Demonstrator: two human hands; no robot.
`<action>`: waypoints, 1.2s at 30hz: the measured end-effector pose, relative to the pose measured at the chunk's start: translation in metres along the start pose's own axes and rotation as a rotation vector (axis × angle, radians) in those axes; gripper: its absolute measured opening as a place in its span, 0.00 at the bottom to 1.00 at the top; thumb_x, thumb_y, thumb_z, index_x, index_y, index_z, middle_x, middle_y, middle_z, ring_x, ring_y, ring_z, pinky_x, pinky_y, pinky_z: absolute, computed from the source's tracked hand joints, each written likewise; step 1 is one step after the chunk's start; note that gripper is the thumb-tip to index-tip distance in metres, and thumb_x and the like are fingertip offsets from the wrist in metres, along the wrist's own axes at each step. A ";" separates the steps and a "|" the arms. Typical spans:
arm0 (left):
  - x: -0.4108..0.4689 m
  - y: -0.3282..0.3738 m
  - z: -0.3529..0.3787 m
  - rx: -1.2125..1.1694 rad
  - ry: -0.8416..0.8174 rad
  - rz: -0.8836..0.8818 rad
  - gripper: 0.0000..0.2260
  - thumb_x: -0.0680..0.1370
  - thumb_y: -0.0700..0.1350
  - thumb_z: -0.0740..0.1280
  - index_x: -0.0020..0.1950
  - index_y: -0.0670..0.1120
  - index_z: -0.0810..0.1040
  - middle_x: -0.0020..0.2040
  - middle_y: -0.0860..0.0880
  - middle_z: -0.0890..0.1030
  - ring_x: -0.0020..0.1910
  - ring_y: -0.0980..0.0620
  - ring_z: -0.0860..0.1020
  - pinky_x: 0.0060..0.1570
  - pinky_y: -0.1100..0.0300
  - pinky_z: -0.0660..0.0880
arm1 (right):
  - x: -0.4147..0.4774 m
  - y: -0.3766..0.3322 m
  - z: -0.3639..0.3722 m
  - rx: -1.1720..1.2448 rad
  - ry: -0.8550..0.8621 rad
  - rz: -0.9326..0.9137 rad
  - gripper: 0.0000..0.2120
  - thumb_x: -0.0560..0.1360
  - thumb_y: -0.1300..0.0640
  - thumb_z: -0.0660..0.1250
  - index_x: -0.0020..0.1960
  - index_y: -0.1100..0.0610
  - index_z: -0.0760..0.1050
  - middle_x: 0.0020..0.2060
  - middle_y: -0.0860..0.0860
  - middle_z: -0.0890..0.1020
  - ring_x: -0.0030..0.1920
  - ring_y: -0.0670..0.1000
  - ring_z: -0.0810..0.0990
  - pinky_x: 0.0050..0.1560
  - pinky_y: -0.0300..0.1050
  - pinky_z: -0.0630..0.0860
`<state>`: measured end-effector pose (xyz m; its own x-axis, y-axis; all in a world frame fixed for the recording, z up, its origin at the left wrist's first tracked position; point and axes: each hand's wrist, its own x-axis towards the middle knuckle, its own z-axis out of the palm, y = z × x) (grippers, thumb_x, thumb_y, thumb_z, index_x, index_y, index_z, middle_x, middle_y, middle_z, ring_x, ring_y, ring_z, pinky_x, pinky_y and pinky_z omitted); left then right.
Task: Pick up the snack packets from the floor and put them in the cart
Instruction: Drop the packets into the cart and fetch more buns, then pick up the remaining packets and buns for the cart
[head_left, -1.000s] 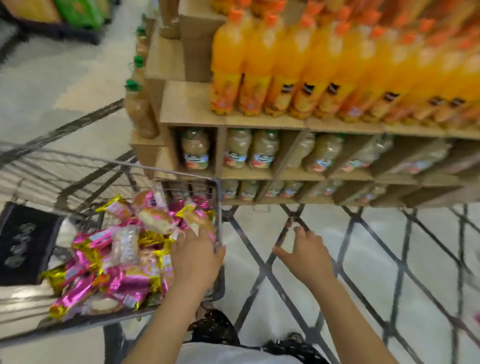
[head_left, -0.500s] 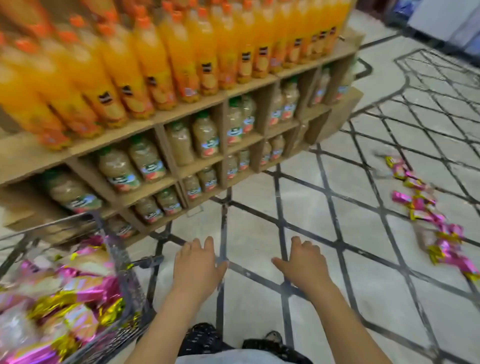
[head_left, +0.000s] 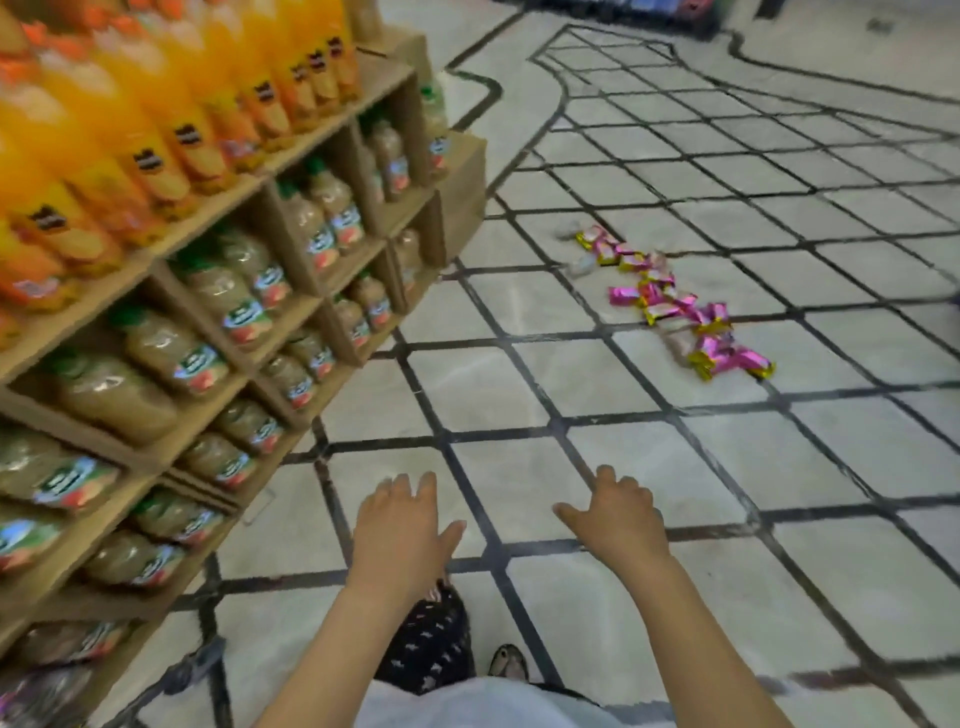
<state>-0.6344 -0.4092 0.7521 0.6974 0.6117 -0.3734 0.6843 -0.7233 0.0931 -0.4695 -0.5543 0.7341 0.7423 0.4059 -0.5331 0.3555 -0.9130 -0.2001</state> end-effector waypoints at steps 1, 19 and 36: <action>0.011 0.007 -0.002 0.011 -0.008 0.022 0.30 0.80 0.63 0.55 0.77 0.47 0.58 0.72 0.46 0.69 0.72 0.44 0.65 0.69 0.53 0.64 | 0.006 0.007 -0.002 0.016 -0.014 0.022 0.35 0.76 0.36 0.61 0.73 0.57 0.59 0.67 0.59 0.70 0.67 0.59 0.68 0.61 0.52 0.71; 0.290 0.137 -0.089 0.054 -0.043 0.379 0.30 0.80 0.63 0.57 0.76 0.46 0.61 0.69 0.46 0.71 0.68 0.45 0.69 0.65 0.54 0.66 | 0.175 0.051 -0.128 0.307 0.068 0.375 0.37 0.76 0.35 0.61 0.74 0.58 0.59 0.66 0.59 0.71 0.66 0.59 0.68 0.63 0.53 0.71; 0.391 0.412 -0.100 0.119 -0.092 0.539 0.29 0.79 0.63 0.58 0.74 0.46 0.63 0.68 0.45 0.73 0.67 0.45 0.70 0.62 0.52 0.70 | 0.275 0.270 -0.246 0.460 0.138 0.538 0.36 0.76 0.34 0.60 0.74 0.58 0.59 0.67 0.60 0.70 0.67 0.61 0.68 0.62 0.52 0.72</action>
<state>-0.0585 -0.4358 0.7367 0.9168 0.1182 -0.3815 0.2031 -0.9604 0.1906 -0.0302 -0.6791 0.7356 0.8231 -0.1307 -0.5526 -0.3320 -0.9003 -0.2814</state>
